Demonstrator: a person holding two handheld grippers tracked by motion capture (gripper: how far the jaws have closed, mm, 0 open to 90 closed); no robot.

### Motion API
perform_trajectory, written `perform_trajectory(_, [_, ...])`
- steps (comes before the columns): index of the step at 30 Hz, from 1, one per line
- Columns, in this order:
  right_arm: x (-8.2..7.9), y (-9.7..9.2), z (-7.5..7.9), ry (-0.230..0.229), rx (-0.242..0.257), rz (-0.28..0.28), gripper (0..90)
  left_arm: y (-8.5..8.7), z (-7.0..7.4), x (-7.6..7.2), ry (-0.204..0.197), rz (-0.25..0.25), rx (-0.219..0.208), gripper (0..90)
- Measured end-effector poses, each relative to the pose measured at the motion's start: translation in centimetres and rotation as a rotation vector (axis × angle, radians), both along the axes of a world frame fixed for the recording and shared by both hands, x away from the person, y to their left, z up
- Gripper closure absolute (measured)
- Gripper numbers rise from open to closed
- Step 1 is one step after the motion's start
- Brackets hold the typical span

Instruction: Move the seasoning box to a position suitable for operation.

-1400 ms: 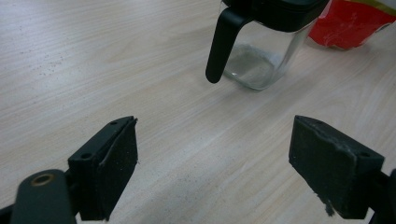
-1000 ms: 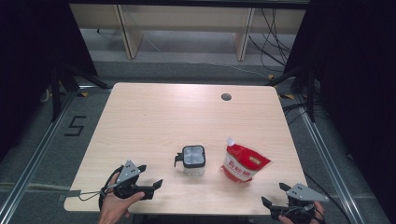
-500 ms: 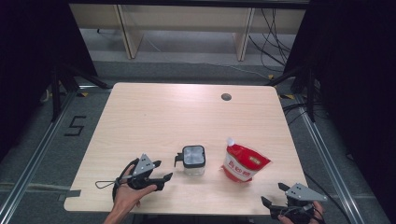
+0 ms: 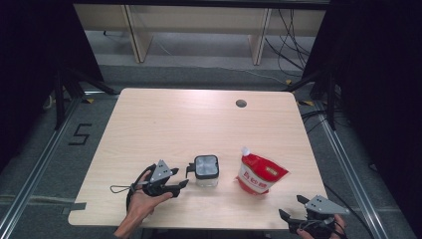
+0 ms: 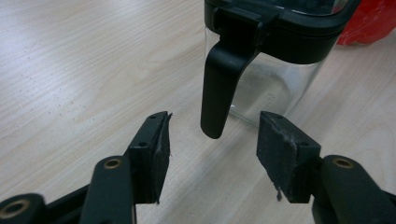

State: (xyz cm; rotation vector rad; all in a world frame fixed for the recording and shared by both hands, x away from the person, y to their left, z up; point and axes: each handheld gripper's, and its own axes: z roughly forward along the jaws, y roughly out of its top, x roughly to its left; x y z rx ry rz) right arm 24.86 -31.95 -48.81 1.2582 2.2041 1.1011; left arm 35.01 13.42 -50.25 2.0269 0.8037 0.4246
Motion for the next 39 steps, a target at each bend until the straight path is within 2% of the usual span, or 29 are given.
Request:
perform_trajectory(1, [0.0,-0.1,0.0,0.001,-0.007,0.003,20.2,0.0,0.0,0.1,-0.008,-0.001,0.014,45.0])
perform_trajectory(2, [0.2,-0.2,0.0,-0.021,-0.032,0.018,20.4,-0.1,0.0,0.2,-0.009,-0.004,0.008,46.1])
perform_trajectory(3, [0.2,-0.2,0.0,-0.028,-0.037,0.018,20.6,-0.2,0.0,0.4,-0.007,-0.006,-0.002,47.6])
perform_trajectory(4, [0.2,-0.2,0.0,-0.033,-0.037,0.026,20.6,-0.4,-0.1,0.5,-0.004,0.001,-0.021,48.5])
perform_trajectory(5, [0.2,-0.2,0.0,-0.032,-0.029,0.023,20.6,-0.4,0.0,0.6,-0.013,-0.013,0.004,49.5])
perform_trajectory(7, [0.2,-0.2,0.0,-0.029,-0.028,0.023,20.7,-0.6,0.0,0.8,-0.012,-0.006,-0.001,51.0])
perform_trajectory(8, [0.2,-0.2,0.0,-0.034,-0.038,0.024,20.7,-0.6,0.0,1.0,-0.025,-0.011,0.01,51.8])
perform_trajectory(9, [0.2,-0.2,0.0,-0.036,-0.038,0.026,20.7,-0.7,0.0,1.0,-0.025,-0.005,-0.007,52.4])
perform_trajectory(12, [0.2,-0.2,0.0,-0.044,-0.037,0.028,20.7,-0.9,0.0,1.3,-0.035,-0.007,-0.004,54.6])
perform_trajectory(13, [0.1,-0.1,0.0,-0.026,-0.031,0.023,20.8,-1.0,0.0,1.3,-0.035,-0.009,-0.006,55.4])
perform_trajectory(15, [0.2,-0.2,0.0,-0.047,-0.039,0.028,20.8,-1.2,-0.1,1.5,-0.037,-0.013,-0.003,57.6])
perform_trajectory(19, [0.2,-0.2,0.0,-0.045,-0.041,0.031,20.8,-1.5,-0.1,1.8,-0.045,-0.02,-0.016,62.7])
perform_trajectory(20, [0.1,0.0,0.0,-0.026,-0.021,0.019,20.8,-1.8,-0.1,1.9,-0.041,-0.021,-0.017,63.9])
perform_trajectory(21, [0.1,0.0,0.0,-0.016,-0.016,0.016,20.8,-1.9,-0.1,2.0,-0.046,-0.033,-0.01,64.9])
perform_trajectory(22, [0.1,0.0,0.0,-0.024,-0.022,0.017,20.8,-1.9,0.1,2.0,-0.05,-0.039,0.014,66.6])
perform_trajectory(23, [0.1,0.0,-0.1,-0.023,-0.02,0.02,20.8,-1.8,0.1,2.2,-0.059,-0.059,0.019,67.8])
perform_trajectory(24, [0.2,-0.1,-0.1,-0.039,-0.03,0.033,20.8,-1.9,0.0,2.2,-0.056,-0.056,-0.005,69.7])
perform_trajectory(26, [0.2,-0.1,0.0,-0.041,-0.029,0.034,20.8,-2.0,0.0,2.1,-0.043,-0.047,-0.014,72.9])
perform_trajectory(27, [0.2,-0.1,0.0,-0.041,-0.029,0.034,20.8,-2.0,0.0,2.1,-0.043,-0.047,-0.014,73.2])
perform_trajectory(28, [0.2,-0.1,0.0,-0.043,-0.028,0.032,20.8,-1.9,0.1,2.1,-0.056,-0.063,0.004,73.3])
perform_trajectory(32, [0.0,0.0,0.0,-0.021,-0.014,0.014,20.8,-1.7,0.2,2.0,-0.051,-0.084,0.01,73.4])
perform_trajectory(34, [0.0,0.0,0.0,-0.03,-0.021,0.026,20.9,-1.8,0.1,1.6,-0.051,-0.096,0.003,73.4])
perform_trajectory(35, [0.2,-0.1,0.0,-0.041,-0.025,0.036,20.9,-1.7,0.2,1.4,-0.053,-0.108,0.026,73.4])
perform_trajectory(38, [0.1,0.0,0.0,-0.034,-0.015,0.029,20.9,-1.6,0.2,1.1,-0.05,-0.12,0.016,73.2])
perform_trajectory(39, [0.2,-0.1,0.0,-0.049,-0.026,0.044,20.9,-1.5,0.2,0.9,-0.04,-0.126,0.018,73.2])
